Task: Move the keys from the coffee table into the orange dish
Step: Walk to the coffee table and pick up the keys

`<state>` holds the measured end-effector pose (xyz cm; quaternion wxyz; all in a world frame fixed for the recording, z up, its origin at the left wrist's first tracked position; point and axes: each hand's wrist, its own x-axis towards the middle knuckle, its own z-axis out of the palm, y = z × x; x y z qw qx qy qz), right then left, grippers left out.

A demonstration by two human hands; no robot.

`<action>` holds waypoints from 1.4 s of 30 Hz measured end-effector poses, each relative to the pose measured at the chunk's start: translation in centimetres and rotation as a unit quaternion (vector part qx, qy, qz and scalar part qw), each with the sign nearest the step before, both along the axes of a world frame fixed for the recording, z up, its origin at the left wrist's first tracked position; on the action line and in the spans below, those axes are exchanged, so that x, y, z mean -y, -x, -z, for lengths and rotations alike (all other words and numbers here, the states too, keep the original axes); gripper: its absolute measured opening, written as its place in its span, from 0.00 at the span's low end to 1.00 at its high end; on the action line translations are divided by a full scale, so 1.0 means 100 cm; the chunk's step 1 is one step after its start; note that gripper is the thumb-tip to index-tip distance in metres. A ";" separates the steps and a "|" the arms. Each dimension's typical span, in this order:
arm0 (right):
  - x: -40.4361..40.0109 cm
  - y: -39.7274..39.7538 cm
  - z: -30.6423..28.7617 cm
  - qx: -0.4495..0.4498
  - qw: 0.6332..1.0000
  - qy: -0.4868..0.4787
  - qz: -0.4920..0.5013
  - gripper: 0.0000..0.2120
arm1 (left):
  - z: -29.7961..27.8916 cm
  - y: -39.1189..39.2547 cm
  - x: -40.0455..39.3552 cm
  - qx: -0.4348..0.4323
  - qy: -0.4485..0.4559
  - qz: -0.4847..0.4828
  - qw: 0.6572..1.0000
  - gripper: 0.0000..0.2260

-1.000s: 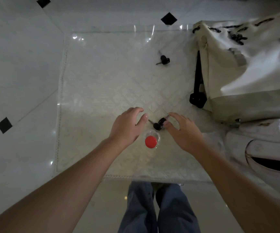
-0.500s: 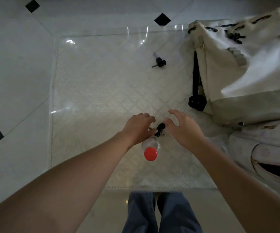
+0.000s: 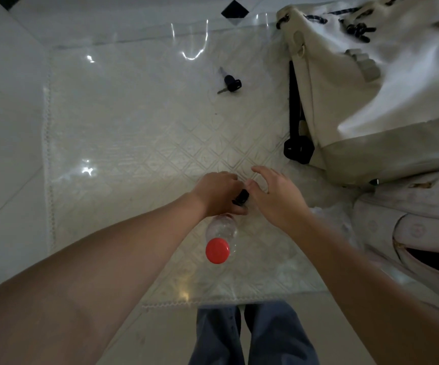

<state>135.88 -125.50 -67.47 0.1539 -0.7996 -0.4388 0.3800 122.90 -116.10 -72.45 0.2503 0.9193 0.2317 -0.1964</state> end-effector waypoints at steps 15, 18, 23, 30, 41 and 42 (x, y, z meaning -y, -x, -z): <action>-0.009 -0.011 -0.003 -0.004 1.000 -0.021 0.003 0.23 | -0.019 0.015 -0.012 0.098 -0.045 -0.106 0.988 0.07; -0.018 -0.010 -0.009 -0.002 1.000 -0.026 -0.002 0.23 | -0.031 0.025 -0.020 0.125 -0.065 -0.149 0.979 0.05; -0.040 -0.004 -0.022 0.007 0.999 -0.036 -0.023 0.24 | -0.044 0.048 -0.027 0.128 -0.104 -0.189 0.968 0.04; -0.077 0.002 -0.019 0.022 0.996 -0.040 -0.073 0.24 | -0.046 0.068 -0.039 0.144 -0.107 -0.301 0.937 0.02; -0.162 -0.011 0.014 0.146 0.985 -0.041 -0.080 0.23 | -0.037 0.067 -0.075 0.185 -0.089 -0.434 0.877 0.03; -0.169 -0.012 0.018 0.155 0.984 -0.045 -0.075 0.24 | -0.037 0.066 -0.077 0.187 -0.086 -0.437 0.875 0.03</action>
